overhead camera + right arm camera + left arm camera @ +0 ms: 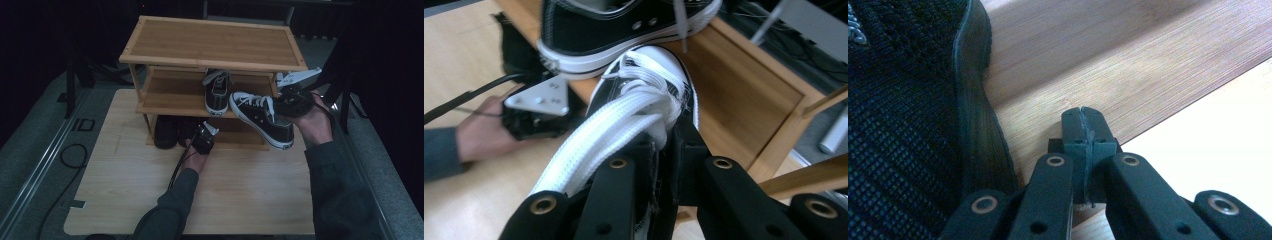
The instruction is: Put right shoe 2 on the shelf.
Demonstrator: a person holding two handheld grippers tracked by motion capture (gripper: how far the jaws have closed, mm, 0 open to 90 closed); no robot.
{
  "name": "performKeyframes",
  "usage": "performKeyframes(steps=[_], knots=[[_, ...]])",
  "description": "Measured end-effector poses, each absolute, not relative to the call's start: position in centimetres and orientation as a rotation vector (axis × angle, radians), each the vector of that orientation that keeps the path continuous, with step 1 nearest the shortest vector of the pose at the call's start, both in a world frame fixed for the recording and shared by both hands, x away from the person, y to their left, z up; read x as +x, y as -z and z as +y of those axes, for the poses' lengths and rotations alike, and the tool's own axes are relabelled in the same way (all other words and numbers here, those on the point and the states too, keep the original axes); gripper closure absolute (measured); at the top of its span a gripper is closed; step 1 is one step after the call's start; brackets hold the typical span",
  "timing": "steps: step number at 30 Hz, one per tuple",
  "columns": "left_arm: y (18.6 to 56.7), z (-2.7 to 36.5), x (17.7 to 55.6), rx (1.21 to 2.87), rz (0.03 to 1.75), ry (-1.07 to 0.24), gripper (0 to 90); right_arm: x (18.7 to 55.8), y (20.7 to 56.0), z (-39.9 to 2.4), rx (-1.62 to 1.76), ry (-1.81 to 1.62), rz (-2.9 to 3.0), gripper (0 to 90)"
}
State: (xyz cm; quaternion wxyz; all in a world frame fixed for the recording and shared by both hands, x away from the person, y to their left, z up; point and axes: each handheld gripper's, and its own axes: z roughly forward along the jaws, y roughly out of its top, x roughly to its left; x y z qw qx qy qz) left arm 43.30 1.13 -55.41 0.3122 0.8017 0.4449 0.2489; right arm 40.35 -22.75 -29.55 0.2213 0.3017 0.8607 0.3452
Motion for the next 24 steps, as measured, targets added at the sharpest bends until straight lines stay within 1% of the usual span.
performKeyframes(steps=[10, 16, 21, 24], knots=[[55.4, 1.2, 43.3, 2.116, 1.171, -0.656, 90.0, 41.3, 30.4, -21.1, 0.873, -0.937, 2.29, 81.8], [55.4, 1.2, 43.3, 2.114, 1.17, -0.654, 90.0, 41.6, 30.5, -21.1, 0.907, -1.008, 2.25, 81.7], [55.4, 1.2, 43.3, 2.111, 1.172, -0.65, 90.0, 42.0, 31.1, -21.0, 0.911, -0.978, 2.26, 81.5], [55.4, 1.2, 43.3, 2.114, 1.171, -0.655, 90.0, 42.4, 31.3, -21.9, 0.932, -1.03, 2.29, 78.5]])
